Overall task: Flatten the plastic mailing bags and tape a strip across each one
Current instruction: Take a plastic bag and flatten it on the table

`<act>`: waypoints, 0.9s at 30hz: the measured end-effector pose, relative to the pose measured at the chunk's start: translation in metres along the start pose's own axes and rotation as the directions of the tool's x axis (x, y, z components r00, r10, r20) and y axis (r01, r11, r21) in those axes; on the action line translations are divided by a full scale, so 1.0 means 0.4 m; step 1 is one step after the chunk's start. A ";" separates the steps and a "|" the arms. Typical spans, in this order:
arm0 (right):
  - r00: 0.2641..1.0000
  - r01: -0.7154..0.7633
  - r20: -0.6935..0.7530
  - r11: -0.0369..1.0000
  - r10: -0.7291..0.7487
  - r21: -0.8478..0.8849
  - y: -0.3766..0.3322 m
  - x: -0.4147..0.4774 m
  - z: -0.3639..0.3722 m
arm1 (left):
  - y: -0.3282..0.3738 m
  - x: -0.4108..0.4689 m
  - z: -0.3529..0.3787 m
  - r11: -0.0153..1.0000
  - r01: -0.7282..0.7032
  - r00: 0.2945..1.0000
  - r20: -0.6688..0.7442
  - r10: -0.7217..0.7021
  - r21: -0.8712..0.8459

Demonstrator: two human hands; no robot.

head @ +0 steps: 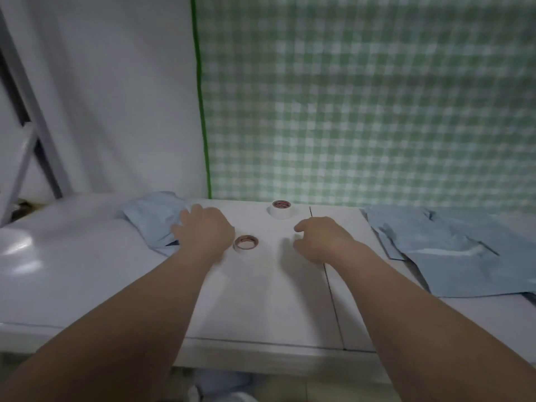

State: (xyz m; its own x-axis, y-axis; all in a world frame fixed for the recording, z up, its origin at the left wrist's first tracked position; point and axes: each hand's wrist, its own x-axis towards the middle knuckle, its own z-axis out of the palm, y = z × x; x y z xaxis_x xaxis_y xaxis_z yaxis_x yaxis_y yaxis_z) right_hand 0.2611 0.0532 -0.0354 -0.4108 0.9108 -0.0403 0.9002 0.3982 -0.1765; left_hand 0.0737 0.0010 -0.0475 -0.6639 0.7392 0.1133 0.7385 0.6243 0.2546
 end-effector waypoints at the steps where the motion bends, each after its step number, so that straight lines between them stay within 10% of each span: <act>1: 1.000 0.013 0.014 1.000 -0.013 0.000 -0.025 0.001 0.009 | -0.034 0.010 0.009 0.999 0.022 0.999 0.041 -0.024 0.035; 7: 0.998 0.062 0.019 0.998 -0.062 0.010 -0.096 0.004 0.039 | -0.169 0.082 0.064 0.997 0.053 0.985 0.164 -0.061 0.050; 15: 0.995 0.080 0.065 0.997 -0.082 0.021 -0.120 0.021 0.039 | -0.172 0.126 0.064 0.974 0.052 0.994 -0.083 -0.072 -0.222; 23: 0.996 0.087 0.005 0.948 -0.093 0.307 -0.156 0.038 0.017 | -0.140 0.181 -0.098 0.661 -0.262 0.918 -0.392 -0.053 -0.704; 27: 0.998 0.067 -0.053 0.810 -0.044 0.582 -0.177 0.028 -0.017 | -0.080 0.165 -0.195 0.245 -0.297 0.954 -0.296 0.042 -0.923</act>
State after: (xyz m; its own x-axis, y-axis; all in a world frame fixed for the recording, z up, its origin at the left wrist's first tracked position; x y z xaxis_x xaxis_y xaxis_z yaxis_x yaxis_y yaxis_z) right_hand 0.1939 0.0362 -0.0167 -0.4420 0.8968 0.0195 0.6179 0.3202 -0.7181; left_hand -0.0029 0.0101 0.0267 -0.6370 0.6570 0.4033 0.2702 -0.2996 0.9150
